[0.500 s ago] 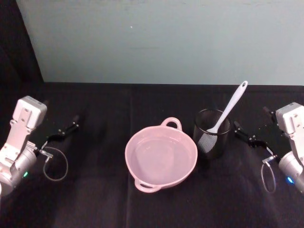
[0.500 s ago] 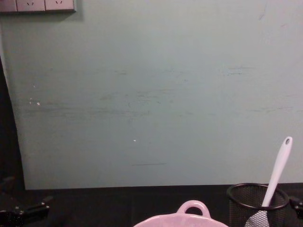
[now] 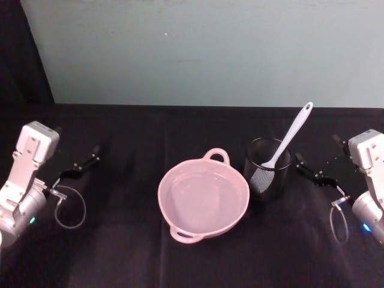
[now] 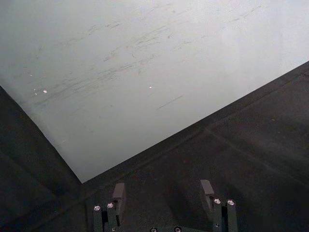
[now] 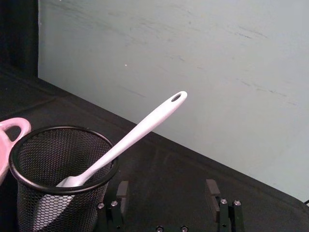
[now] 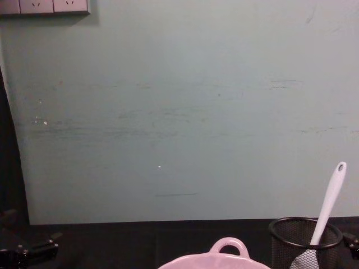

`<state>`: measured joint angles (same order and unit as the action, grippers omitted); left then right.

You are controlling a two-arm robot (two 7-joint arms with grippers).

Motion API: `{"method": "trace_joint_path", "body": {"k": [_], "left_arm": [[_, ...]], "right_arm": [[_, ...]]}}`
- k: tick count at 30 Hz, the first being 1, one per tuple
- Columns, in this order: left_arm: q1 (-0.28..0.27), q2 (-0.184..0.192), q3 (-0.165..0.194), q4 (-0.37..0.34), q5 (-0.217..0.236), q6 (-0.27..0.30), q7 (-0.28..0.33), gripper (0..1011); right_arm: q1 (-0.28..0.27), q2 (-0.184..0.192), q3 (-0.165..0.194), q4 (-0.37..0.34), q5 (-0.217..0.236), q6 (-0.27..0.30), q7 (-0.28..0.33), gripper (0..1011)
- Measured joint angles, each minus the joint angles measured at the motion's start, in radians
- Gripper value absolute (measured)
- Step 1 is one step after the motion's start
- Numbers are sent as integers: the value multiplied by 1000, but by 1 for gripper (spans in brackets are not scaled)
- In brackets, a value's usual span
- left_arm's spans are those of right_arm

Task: Use the one hand to pick up the spoon and stir the clear water in the bowl.

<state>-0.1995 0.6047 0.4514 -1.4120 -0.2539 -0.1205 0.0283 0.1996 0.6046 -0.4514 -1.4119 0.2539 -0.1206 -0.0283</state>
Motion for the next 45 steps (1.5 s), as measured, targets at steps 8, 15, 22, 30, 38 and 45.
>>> {"method": "trace_joint_path", "body": {"k": [8,15,22,30,38,45], "left_arm": [[0,0,0,0,0,0,0,1005],[0,0,0,0,0,0,0,1005],[0,0,0,0,0,0,0,1005],[0,0,0,0,0,0,0,1005],[0,0,0,0,0,0,0,1005],[0,0,0,0,0,0,0,1005]], "right_arm": [[0,0,0,0,0,0,0,1002],[0,0,0,0,0,0,0,1002],[0,0,0,0,0,0,0,1002],[0,0,0,0,0,0,0,1002],[0,0,0,0,0,0,0,1002],[0,0,0,0,0,0,0,1002]]}}
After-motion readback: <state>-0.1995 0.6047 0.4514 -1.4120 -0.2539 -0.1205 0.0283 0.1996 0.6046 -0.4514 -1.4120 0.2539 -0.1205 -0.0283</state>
